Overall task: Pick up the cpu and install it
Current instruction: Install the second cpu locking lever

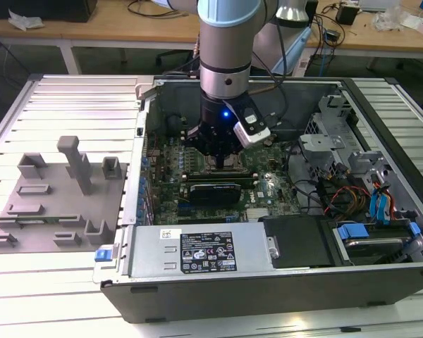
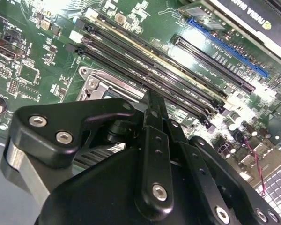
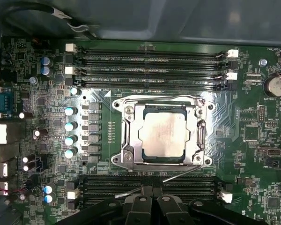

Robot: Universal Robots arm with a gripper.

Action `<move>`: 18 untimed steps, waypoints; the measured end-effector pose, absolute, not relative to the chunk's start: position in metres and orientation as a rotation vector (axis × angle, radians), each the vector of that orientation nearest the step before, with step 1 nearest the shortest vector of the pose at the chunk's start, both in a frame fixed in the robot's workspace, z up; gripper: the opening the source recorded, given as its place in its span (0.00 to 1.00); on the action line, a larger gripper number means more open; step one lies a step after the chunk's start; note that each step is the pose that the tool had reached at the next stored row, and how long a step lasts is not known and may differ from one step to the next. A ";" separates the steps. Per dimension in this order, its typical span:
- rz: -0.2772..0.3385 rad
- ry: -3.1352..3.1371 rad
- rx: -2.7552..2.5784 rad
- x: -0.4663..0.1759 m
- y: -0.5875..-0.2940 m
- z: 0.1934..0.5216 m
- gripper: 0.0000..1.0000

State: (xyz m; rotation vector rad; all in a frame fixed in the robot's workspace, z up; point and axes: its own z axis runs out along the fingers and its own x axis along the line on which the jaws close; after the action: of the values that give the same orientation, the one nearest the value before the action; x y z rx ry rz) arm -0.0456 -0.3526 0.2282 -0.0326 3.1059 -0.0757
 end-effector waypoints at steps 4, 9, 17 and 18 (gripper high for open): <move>-0.071 3.106 -0.033 -0.050 -0.354 0.227 0.11; -0.013 3.101 -0.037 -0.060 -0.357 0.224 0.11; 0.086 3.092 -0.036 -0.062 -0.375 0.222 0.11; 0.091 3.092 -0.036 -0.062 -0.377 0.222 0.11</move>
State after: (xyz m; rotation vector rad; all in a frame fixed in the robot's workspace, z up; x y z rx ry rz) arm -0.0621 -0.3773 0.2216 -0.0363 3.0922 0.0911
